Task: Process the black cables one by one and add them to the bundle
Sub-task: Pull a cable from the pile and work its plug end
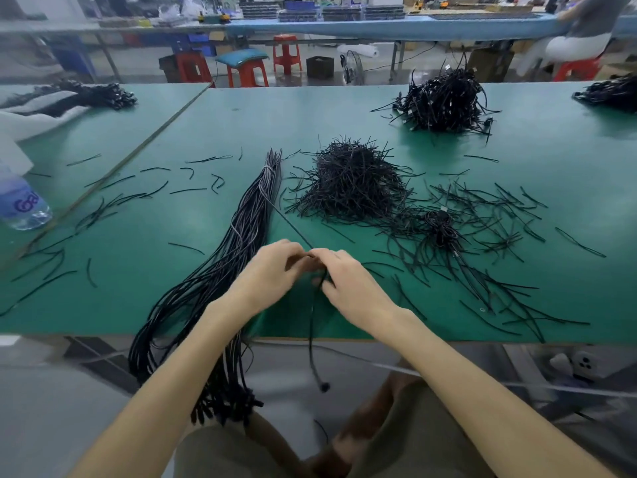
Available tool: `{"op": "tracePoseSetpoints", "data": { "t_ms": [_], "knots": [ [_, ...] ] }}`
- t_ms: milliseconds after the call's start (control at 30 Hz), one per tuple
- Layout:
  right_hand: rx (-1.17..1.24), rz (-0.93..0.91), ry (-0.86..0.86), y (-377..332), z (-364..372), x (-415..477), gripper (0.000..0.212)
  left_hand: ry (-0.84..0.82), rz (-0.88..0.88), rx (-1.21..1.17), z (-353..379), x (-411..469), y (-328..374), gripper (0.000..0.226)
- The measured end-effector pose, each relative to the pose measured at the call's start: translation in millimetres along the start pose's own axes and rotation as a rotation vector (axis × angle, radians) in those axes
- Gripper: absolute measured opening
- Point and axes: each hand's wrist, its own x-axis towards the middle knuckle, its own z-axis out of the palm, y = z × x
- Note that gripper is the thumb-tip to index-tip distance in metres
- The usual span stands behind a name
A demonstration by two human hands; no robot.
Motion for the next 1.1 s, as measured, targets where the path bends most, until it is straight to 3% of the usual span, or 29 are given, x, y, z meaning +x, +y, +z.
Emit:
{"op": "tracePoseSetpoints", "data": {
  "t_ms": [100,200,300,533,700,833,967,1033,1100],
  "knots": [
    [0.096,0.002,0.018,1,5,0,0.03,0.177,-0.004,0.238,-5,4,-30,0.032],
    [0.16,0.02,0.004,1,10,1,0.03,0.063,-0.161,0.426,-9,18,-56,0.054],
    [0.336,0.02,0.064,-5,15,0,0.034,-0.032,-0.177,0.51,-4,31,-71,0.055],
    [0.581,0.055,0.21,-25,10,-3,0.032,0.052,-0.212,0.441,-12,45,-85,0.072],
    [0.651,0.071,0.124,-36,3,-18,0.03,0.095,-0.232,0.409,-13,47,-87,0.073],
    [0.616,-0.028,0.058,-42,4,-34,0.035,0.086,-0.235,0.398,-13,48,-89,0.072],
    [0.732,0.168,0.163,-29,-7,-24,0.04,0.197,-0.23,0.414,-13,40,-75,0.059],
    [0.614,0.268,0.23,-22,-16,-17,0.041,0.256,-0.123,0.423,-14,31,-58,0.057],
    [0.611,0.364,0.231,-16,-21,-8,0.04,0.175,0.025,0.347,-14,18,-35,0.068]
  ]
}}
